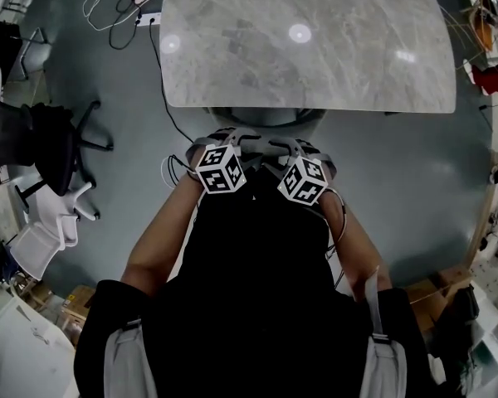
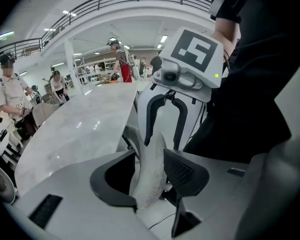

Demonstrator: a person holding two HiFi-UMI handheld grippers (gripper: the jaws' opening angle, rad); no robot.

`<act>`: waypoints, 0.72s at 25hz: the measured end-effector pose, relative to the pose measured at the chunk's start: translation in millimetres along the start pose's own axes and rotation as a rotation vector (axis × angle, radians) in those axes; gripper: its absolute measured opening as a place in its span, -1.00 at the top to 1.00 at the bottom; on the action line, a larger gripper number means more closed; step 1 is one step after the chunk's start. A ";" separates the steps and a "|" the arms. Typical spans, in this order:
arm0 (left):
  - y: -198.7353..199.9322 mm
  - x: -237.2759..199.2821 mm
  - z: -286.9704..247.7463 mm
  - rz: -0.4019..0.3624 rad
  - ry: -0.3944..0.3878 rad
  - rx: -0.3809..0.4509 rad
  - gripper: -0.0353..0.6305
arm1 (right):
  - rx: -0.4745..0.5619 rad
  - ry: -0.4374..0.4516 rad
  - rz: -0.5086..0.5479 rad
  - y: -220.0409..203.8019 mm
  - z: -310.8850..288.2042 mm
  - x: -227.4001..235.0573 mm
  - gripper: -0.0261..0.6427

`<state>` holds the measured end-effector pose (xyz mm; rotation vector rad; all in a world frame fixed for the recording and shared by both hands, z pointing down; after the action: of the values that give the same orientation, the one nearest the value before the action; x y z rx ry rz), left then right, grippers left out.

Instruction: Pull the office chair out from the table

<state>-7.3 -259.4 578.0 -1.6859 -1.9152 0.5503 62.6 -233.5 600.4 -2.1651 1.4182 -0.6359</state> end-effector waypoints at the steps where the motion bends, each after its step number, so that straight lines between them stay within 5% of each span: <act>1: -2.4 0.4 -3.7 -0.001 0.000 -0.011 0.35 | -0.016 0.002 0.019 -1.5 -3.3 -1.1 0.32; 10: -19.2 15.0 -32.1 -0.083 -0.040 -0.102 0.02 | -0.086 0.027 0.058 -14.1 -24.4 -1.4 0.26; 14: -27.4 26.9 -44.2 -0.171 -0.063 -0.172 0.01 | -0.133 0.026 0.085 -20.7 -32.1 -1.6 0.26; 18: -34.2 29.9 -55.3 -0.175 -0.069 -0.198 0.01 | -0.166 0.022 0.103 -25.2 -38.8 0.6 0.26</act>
<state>-1.9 -236.8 645.7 -1.6134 -2.2037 0.3651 57.0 -230.3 646.2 -2.1982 1.6345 -0.5226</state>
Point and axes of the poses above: the fingertips, and each gripper's own axes: z backward along the fingers, x to its right, y out of its top, the point moved 6 cm from there along z, backward along the fingers, and after that the axes turned 10 degrees about -z, right-handed, at the moved point
